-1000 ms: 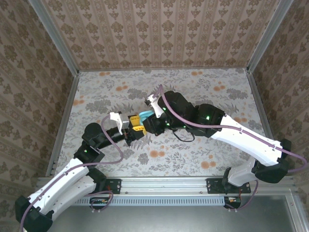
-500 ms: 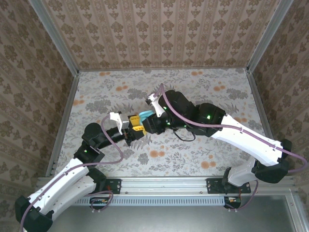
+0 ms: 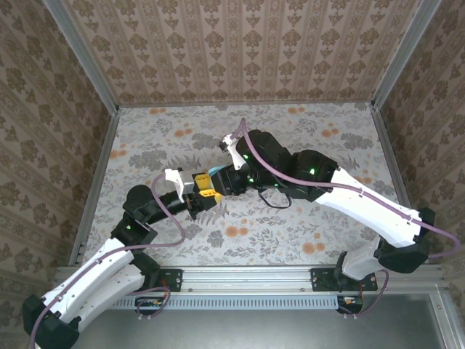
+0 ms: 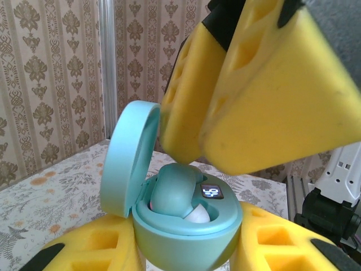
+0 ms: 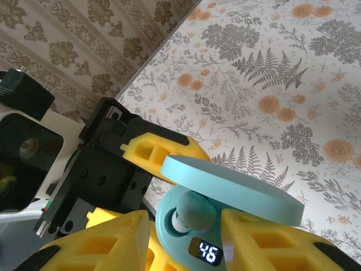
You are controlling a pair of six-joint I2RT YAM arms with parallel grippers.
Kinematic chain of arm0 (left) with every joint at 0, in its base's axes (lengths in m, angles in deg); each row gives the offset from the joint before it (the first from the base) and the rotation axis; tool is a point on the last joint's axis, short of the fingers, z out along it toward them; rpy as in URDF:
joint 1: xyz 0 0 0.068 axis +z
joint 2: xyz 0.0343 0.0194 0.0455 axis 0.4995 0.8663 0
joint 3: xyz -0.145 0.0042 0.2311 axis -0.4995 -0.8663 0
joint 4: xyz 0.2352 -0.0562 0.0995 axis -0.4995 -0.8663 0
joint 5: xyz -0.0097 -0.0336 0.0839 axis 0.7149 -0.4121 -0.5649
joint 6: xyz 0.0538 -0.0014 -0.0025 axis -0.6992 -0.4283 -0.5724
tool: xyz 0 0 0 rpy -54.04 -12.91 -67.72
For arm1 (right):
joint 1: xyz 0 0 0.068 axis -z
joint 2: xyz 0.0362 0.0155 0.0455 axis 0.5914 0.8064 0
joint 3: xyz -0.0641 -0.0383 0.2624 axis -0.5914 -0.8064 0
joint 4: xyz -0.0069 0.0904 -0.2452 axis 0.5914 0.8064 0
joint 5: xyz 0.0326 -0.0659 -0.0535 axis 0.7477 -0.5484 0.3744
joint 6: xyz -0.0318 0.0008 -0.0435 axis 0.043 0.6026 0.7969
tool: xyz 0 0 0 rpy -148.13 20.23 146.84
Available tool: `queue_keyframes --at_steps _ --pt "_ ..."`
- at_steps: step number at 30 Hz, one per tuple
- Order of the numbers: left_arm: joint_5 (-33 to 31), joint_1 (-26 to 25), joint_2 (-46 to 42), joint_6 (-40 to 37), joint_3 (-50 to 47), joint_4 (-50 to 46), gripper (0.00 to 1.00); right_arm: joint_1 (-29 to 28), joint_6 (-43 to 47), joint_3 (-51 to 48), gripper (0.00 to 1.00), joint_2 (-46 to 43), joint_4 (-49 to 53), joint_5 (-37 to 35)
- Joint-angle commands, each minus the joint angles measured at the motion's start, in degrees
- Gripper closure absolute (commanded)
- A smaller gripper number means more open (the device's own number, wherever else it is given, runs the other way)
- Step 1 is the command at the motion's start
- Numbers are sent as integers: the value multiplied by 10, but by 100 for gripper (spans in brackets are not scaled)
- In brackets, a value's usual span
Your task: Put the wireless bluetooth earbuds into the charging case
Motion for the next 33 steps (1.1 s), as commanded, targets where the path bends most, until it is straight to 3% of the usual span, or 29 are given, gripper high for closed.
queue_keyframes --at_steps 1,10,19,33 --pt "10 3 -10 3 10 22 77 3 -6 20 61 16 28 1" --pt "10 3 -12 3 10 21 77 3 2 32 62 32 34 7" --pt "10 4 -15 3 11 18 77 8 47 48 73 44 55 23" --pt "15 4 -16 7 13 16 77 15 278 105 75 89 137 56"
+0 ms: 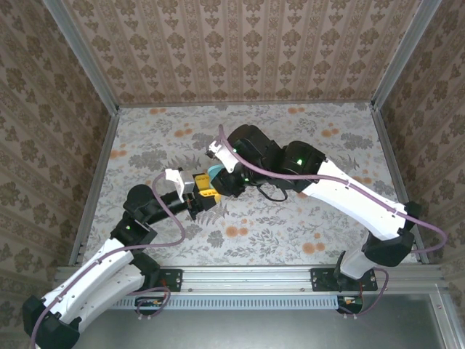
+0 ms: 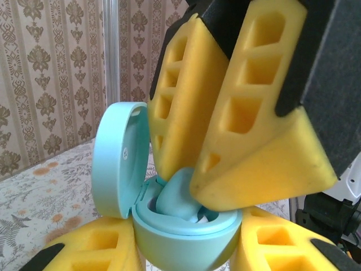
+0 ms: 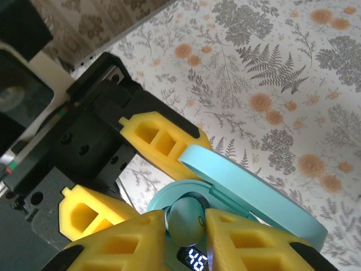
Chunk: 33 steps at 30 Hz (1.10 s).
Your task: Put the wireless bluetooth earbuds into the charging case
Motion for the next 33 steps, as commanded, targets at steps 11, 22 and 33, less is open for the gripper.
queue_keyframes --at_steps 11,22,33 --pt "28 0 -15 11 12 30 77 9 185 51 80 32 73 -22" --pt "54 1 -17 22 12 32 77 26 274 -7 86 -14 18 5" --pt "70 1 -10 31 13 41 77 47 343 -75 87 -69 -64 76"
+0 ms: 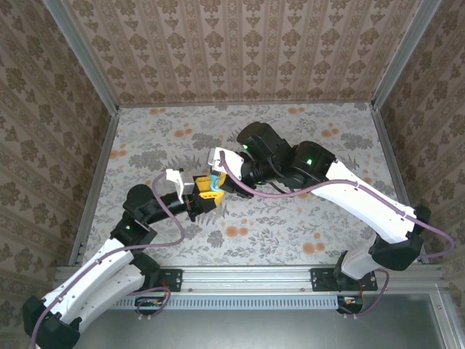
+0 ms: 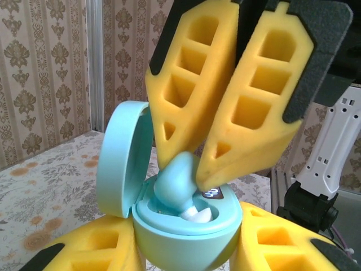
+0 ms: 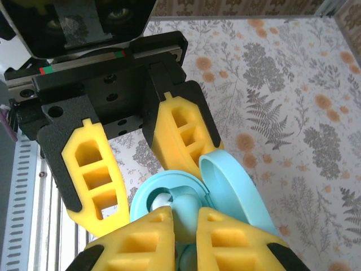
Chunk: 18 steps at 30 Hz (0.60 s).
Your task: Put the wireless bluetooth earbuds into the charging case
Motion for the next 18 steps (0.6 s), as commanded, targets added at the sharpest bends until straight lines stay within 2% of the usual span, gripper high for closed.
queue_keyframes --at_steps 1,12,18 --pt "32 -2 -9 12 13 37 77 14 40 -19 87 -24 -27 14" --pt "36 -2 -8 15 15 37 77 18 116 -95 88 -73 -104 69" --pt "47 -2 3 22 20 43 77 18 142 -104 88 -75 -111 94"
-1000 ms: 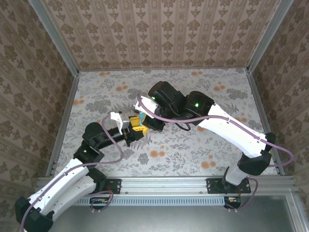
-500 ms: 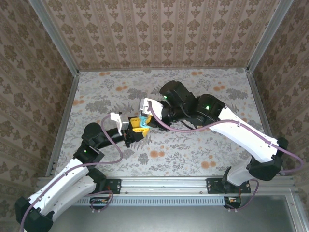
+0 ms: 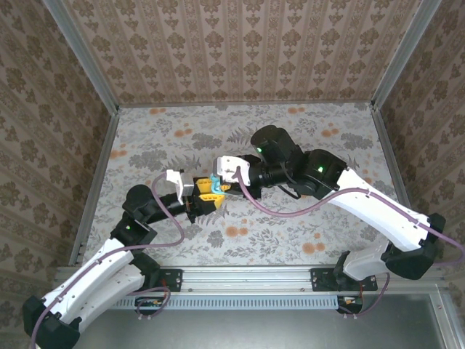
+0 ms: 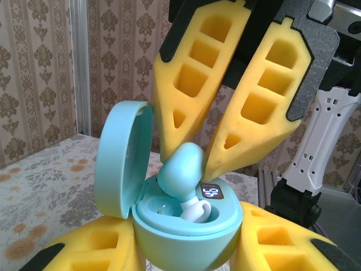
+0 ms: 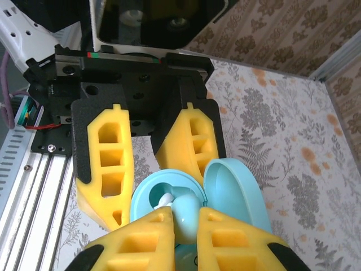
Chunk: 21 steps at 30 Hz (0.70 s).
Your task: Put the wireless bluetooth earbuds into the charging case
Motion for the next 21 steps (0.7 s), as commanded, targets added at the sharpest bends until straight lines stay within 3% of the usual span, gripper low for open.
queue_keyframes --at_steps 1,11,21 --pt "23 -2 5 13 20 34 77 3 33 -8 88 -12 -18 39" --pt "25 -2 9 14 24 32 77 3 67 -30 87 -13 -38 52" --pt "20 -1 12 9 23 29 77 8 66 -26 65 -30 -29 61"
